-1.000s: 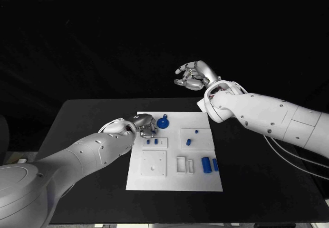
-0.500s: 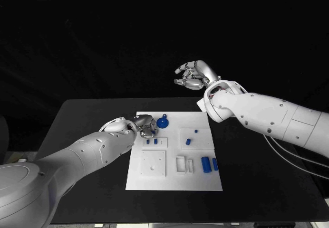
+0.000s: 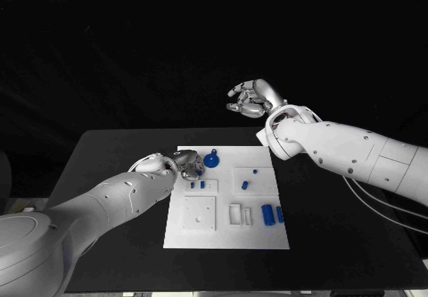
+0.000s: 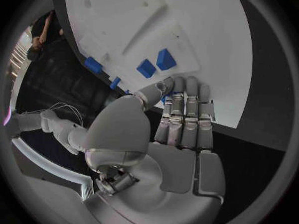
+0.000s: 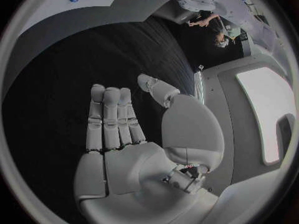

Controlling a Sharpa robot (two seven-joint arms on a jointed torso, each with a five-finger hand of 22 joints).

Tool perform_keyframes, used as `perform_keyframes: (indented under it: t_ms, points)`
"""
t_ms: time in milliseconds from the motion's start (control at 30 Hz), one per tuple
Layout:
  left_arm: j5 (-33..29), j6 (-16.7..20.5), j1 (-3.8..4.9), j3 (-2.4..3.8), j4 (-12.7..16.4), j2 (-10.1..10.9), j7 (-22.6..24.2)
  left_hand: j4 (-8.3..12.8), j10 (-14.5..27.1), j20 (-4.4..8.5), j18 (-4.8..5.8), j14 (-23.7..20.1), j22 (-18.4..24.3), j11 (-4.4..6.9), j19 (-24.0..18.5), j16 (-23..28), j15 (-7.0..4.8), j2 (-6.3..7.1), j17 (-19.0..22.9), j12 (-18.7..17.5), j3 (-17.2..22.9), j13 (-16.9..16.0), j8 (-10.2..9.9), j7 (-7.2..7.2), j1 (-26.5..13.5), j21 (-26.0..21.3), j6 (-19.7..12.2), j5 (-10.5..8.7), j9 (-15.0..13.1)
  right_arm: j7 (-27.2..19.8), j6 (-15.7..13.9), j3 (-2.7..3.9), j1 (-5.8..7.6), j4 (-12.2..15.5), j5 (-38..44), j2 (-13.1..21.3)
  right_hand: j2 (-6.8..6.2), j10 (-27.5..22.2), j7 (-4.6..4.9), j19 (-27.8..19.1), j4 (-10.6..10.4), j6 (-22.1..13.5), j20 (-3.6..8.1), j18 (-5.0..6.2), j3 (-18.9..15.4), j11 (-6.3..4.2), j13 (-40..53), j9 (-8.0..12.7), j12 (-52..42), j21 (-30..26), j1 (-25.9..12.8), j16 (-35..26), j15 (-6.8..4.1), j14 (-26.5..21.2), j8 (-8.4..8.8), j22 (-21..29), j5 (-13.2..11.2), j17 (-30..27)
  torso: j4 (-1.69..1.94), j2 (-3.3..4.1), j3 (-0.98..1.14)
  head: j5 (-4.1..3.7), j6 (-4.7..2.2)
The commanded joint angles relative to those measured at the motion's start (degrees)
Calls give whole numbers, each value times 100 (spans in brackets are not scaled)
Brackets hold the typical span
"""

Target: Assemble the parts on the task board

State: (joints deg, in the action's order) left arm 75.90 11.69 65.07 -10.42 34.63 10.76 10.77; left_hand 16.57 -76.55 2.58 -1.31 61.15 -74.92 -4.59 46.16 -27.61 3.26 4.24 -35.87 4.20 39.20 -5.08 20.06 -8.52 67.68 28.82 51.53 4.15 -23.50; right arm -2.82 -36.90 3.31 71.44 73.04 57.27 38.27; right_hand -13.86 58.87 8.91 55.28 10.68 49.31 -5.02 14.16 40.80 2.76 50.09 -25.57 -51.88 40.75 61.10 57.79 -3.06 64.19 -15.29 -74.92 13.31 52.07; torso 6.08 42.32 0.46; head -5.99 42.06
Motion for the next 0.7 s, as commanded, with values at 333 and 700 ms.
perform_keyframes:
  t_ms: [333, 700]
  points:
    - [33, 32, -33, -17, -36, 29, -152, 5, 44, -11, -88, -33, -122, -2, -90, 142, 3, 230, -157, -16, -126, -12, -263, 218, 50, -21, -577, -69, 81, -29, -3, 3, 1, 8, 15, 9, 28, -6, 30, 26, 0, -1, -13, 84, 23, 1, -13, 10, -22, -23, 6, -22, -16, -15, -36, -83, -42, -11, 1, 0, 1, -7, -7]
    - [33, 7, -32, -16, -83, 49, -219, 4, 59, -18, -85, -42, -121, -7, -113, 182, 10, 277, -205, -16, -160, -18, -308, 277, 79, -29, -709, -71, 85, -19, 15, 3, 1, 4, 15, 18, 26, -8, 30, 26, 1, -1, -13, 84, 25, 1, -20, 11, -24, -28, 7, -22, -16, -16, -36, -84, -46, -14, 2, -1, -1, -11, -3]
